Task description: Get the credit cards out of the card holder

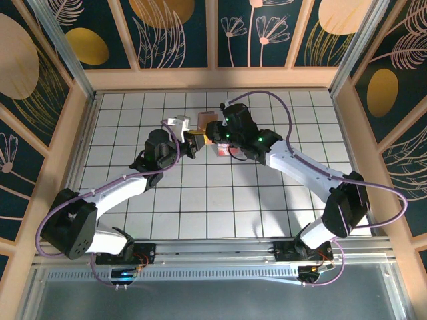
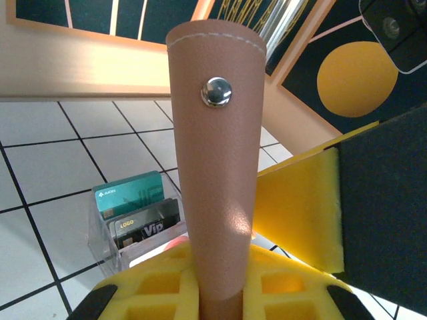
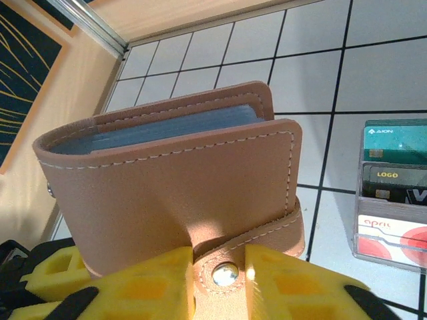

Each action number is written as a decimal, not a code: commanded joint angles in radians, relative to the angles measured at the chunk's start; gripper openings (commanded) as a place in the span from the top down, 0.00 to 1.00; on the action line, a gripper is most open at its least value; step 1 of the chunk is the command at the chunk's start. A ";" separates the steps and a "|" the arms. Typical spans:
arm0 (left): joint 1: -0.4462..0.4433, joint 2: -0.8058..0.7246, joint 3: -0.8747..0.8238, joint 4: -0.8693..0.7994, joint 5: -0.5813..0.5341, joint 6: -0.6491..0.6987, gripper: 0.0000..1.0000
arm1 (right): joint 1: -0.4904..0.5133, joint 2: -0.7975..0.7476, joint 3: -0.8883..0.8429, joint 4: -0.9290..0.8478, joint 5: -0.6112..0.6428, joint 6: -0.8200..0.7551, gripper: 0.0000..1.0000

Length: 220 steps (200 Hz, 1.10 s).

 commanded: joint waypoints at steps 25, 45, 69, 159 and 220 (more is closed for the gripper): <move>-0.007 -0.042 0.010 0.145 0.022 -0.015 1.00 | -0.030 0.027 -0.011 -0.028 0.005 0.003 0.84; -0.006 -0.041 0.009 0.144 0.013 -0.016 1.00 | -0.034 0.022 -0.014 -0.028 0.005 0.004 0.90; -0.007 -0.039 0.012 0.139 0.005 -0.018 1.00 | -0.040 0.015 -0.018 -0.028 0.005 0.003 0.95; -0.006 -0.039 0.013 0.096 -0.027 -0.010 1.00 | -0.069 -0.033 -0.038 -0.030 0.036 -0.009 0.86; -0.007 -0.039 0.024 0.046 -0.049 0.001 1.00 | -0.141 -0.149 -0.151 0.104 -0.085 -0.032 0.50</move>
